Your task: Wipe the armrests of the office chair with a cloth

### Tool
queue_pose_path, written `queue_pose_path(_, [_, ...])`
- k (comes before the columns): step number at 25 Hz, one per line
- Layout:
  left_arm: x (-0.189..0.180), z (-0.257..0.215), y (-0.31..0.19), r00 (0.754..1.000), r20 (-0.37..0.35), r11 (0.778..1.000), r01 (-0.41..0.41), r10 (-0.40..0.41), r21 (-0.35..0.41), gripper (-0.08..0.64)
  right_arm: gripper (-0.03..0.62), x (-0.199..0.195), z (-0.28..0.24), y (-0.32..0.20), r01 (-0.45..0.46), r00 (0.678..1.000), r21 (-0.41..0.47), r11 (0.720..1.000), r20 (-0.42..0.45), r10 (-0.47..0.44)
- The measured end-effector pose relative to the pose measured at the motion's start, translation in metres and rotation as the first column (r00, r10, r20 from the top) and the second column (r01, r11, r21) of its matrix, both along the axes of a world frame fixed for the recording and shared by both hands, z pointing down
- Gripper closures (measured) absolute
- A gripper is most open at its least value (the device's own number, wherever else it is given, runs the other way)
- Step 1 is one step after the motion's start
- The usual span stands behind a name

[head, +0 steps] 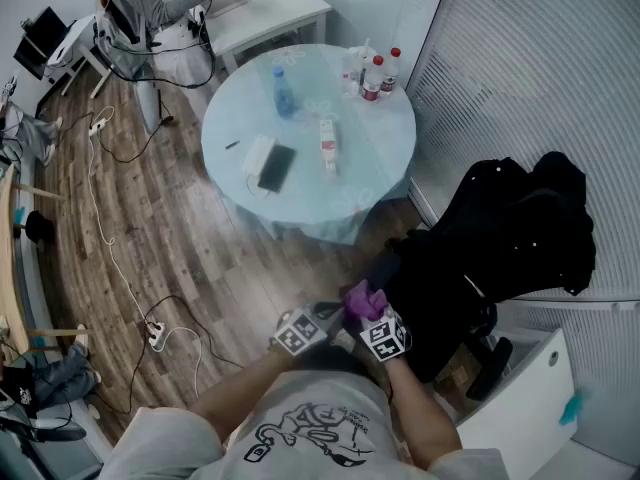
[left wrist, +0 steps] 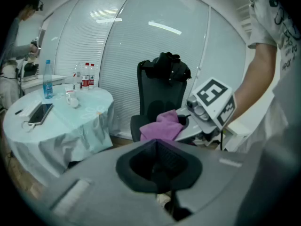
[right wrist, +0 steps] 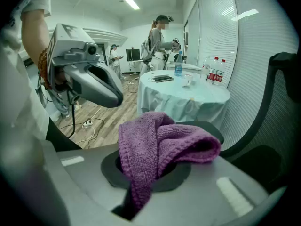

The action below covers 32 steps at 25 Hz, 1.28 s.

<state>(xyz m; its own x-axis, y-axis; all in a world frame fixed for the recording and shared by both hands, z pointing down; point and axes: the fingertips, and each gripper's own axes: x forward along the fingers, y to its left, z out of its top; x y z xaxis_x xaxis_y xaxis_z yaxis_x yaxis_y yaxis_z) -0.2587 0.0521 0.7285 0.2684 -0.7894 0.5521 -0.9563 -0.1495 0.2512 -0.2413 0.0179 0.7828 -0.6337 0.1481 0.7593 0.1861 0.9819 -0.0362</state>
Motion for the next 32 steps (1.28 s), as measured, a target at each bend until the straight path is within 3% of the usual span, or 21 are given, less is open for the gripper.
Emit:
queue_pose_path(18, [-0.012,0.0,-0.005,1.0,0.008,0.999,0.013,-0.013,-0.029,0.56,0.561,-0.052,0.009,-0.137,0.028,0.996,0.199,0.98,-0.09,-0.01])
queue_pose_path(25, [-0.015,0.004,-0.009,1.0,0.007,0.999,0.016,-0.016,-0.035,0.56,0.563,-0.054,0.012,-0.136,0.031,0.996,0.184,0.982,-0.084,-0.015])
queue_pose_path(32, [-0.009,0.005,-0.015,1.0,0.012,0.999,-0.007,0.007,-0.037,0.56,0.562,-0.038,0.009,-0.094,0.034,0.999,0.133,0.991,-0.031,-0.03])
